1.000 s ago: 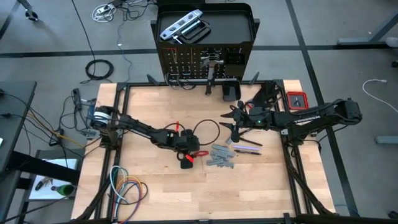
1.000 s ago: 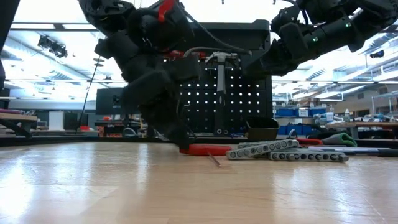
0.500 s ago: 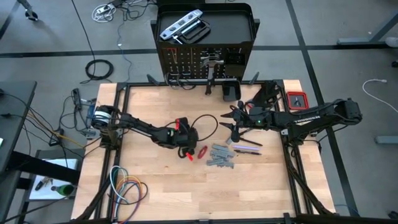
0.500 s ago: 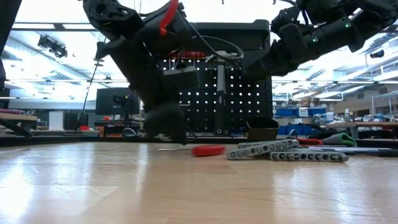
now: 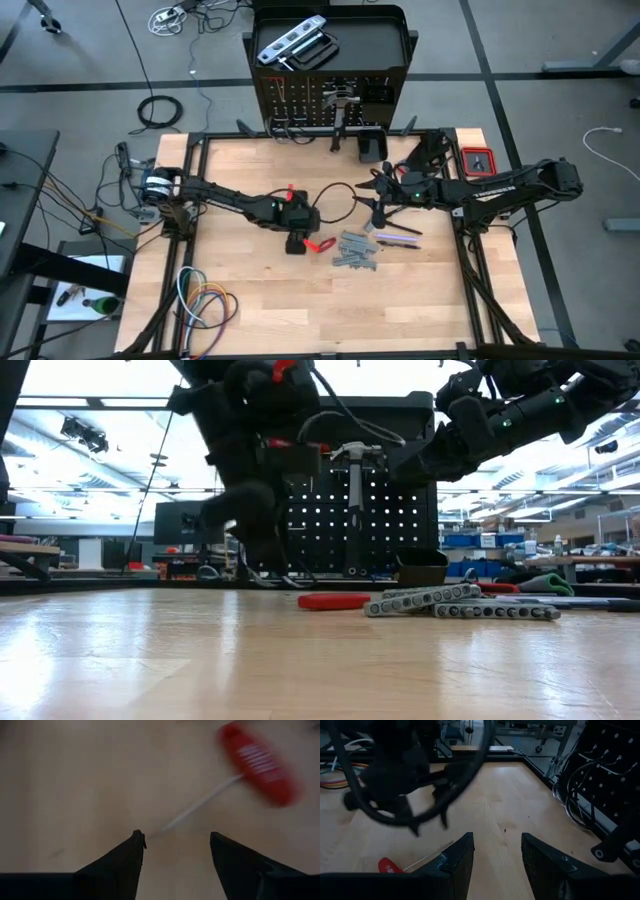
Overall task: Hang tools onto peg board
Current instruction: Hang the allen wrench onto the peg board
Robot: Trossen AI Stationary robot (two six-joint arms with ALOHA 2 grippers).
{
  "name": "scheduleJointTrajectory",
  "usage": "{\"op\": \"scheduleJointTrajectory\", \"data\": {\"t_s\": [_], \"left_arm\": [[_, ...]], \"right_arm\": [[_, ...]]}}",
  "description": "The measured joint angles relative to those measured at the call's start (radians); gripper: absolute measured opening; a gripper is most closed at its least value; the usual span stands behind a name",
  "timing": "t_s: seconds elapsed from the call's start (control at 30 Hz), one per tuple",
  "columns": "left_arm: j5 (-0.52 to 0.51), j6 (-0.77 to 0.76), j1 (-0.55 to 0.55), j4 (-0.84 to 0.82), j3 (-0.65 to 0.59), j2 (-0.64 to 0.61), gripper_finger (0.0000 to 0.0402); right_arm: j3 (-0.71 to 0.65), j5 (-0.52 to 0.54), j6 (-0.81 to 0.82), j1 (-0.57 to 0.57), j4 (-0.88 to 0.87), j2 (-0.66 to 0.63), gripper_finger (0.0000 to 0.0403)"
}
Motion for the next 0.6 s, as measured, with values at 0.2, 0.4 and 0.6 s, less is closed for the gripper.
{"op": "scheduleJointTrajectory", "data": {"t_s": [0.2, 0.4, 0.6], "left_arm": [[0.246, 0.107, 0.083, 0.046, 0.004, 0.032, 0.0222], [0.331, 0.234, 0.126, 0.083, 0.004, 0.053, 0.0201], [0.375, 0.297, 0.140, 0.103, 0.004, 0.095, 0.0182]], "right_arm": [[0.000, -0.005, 0.000, 0.000, 0.000, 0.000, 0.0172], [0.000, -0.005, -0.005, 0.000, -0.002, 0.000, 0.0172], [0.000, -0.006, -0.011, -0.001, -0.004, 0.000, 0.0172]]}}
